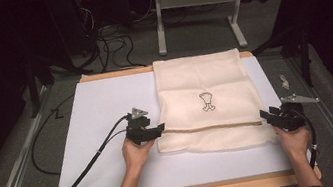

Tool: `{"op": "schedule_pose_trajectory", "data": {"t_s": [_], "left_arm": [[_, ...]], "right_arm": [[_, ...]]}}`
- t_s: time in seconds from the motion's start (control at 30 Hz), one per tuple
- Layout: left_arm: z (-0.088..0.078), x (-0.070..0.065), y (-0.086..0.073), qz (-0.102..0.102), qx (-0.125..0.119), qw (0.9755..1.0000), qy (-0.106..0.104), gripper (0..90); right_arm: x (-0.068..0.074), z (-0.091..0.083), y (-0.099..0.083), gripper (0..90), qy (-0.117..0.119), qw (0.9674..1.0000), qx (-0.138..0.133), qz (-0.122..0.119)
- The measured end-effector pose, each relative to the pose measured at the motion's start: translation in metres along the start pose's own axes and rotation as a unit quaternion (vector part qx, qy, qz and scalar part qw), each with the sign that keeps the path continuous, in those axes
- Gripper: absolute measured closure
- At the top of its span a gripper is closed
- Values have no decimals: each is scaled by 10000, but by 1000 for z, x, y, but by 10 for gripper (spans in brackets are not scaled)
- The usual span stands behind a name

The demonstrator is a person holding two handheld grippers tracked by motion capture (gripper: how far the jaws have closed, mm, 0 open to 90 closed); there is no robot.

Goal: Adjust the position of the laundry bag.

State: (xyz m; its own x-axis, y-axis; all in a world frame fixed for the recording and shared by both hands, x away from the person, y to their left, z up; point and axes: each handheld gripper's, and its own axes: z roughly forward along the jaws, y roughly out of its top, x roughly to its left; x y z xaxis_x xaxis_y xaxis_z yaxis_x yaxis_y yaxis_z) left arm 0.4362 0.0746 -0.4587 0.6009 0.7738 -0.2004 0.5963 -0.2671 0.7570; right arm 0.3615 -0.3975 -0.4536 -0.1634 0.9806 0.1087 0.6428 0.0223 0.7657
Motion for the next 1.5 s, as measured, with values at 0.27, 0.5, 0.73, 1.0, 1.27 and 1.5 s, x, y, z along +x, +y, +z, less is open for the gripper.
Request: {"op": "schedule_pose_trajectory", "data": {"t_s": [0.27,0.5,0.73,1.0,1.27,1.5], "left_arm": [[16,-2,6,-117,103,9999,-37,384],[25,-1,3,-222,230,9995,-42,466],[32,-3,5,-207,315,9992,-155,584],[34,-2,5,-202,376,9990,-127,812],[27,-2,7,-12,310,9995,-37,867],[20,0,8,57,293,9995,35,867]], "right_arm": [[-1,8,6,523,-59,9998,181,81],[-3,17,5,519,-136,9990,394,156],[-2,22,5,676,-53,9984,548,110],[-3,23,4,856,38,9981,608,43],[0,19,5,887,134,9988,459,-103],[4,18,5,889,243,9990,363,-122]]}}
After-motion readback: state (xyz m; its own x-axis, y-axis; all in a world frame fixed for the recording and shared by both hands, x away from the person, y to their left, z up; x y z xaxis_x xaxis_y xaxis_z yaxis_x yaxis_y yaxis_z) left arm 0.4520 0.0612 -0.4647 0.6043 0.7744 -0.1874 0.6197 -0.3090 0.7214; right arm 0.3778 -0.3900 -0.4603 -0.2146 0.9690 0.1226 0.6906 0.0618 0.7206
